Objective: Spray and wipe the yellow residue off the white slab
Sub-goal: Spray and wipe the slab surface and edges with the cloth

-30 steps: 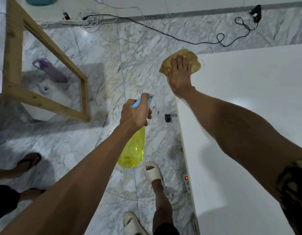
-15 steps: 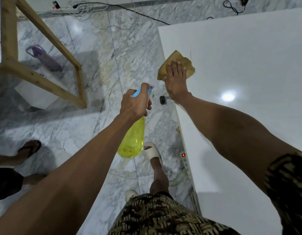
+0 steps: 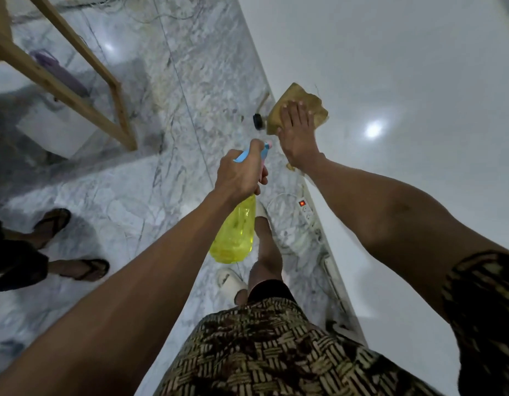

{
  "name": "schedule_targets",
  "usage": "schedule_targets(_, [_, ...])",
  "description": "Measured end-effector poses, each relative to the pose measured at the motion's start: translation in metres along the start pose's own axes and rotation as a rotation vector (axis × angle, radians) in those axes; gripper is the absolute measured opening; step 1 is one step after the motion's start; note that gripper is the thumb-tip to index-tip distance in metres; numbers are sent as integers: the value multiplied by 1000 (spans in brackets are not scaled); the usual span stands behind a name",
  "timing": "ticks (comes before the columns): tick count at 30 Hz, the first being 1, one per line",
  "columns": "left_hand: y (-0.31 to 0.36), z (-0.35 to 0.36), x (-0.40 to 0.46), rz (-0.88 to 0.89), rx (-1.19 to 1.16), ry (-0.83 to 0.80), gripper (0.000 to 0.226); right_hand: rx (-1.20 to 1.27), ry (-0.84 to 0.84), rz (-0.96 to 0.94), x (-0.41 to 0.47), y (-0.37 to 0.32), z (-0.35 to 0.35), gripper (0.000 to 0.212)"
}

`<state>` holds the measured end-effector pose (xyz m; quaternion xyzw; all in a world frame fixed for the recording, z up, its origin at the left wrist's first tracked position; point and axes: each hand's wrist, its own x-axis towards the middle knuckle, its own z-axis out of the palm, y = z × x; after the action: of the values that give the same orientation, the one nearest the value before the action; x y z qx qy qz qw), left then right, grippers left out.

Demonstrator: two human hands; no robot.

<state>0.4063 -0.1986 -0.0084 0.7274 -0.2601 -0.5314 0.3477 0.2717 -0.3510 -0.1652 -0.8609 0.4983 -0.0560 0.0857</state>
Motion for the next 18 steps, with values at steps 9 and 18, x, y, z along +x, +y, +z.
schedule_targets(9, [-45,54,-75,-32,62,-11,61,-45,-55,51,-105,0,-7,58])
schedule_targets(18, [-74,99,-129,-59,31,49,52,-161,-17,38,-179,4,-3,62])
